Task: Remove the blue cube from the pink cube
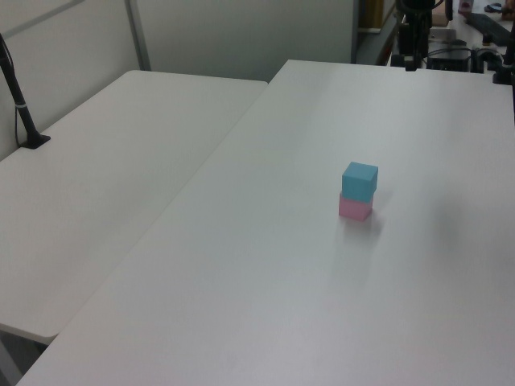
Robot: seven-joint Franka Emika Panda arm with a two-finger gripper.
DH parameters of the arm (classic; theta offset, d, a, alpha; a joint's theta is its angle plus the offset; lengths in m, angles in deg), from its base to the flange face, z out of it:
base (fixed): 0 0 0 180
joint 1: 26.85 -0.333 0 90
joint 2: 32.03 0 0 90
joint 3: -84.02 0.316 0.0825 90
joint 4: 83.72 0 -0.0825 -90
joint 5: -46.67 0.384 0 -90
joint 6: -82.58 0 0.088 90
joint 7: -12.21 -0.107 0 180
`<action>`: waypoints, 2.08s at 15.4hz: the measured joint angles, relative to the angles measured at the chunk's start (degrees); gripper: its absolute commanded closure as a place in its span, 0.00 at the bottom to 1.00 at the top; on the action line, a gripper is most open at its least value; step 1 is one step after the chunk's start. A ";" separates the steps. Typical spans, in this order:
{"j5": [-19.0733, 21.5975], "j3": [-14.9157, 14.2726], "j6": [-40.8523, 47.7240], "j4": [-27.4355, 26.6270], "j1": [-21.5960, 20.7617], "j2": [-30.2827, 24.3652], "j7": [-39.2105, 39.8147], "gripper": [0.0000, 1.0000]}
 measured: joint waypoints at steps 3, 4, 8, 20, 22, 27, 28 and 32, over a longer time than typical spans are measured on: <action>-0.14 0.00 0.00 0.00 0.00 0.00 0.00 0.00; -0.14 0.00 0.00 0.00 0.00 0.00 0.00 0.00; -0.14 0.00 0.00 0.00 0.00 0.00 0.00 0.00; -0.14 0.33 -0.11 1.31 0.56 3.11 0.00 0.00; -0.14 0.75 -0.11 2.45 0.42 4.54 0.00 0.00; -0.12 2.57 -6.14 2.96 -3.59 10.31 -2.71 0.00; -0.12 2.60 -7.71 2.94 -5.24 11.66 -4.35 0.00; -0.12 2.72 -12.61 2.95 -11.21 17.50 -8.77 0.00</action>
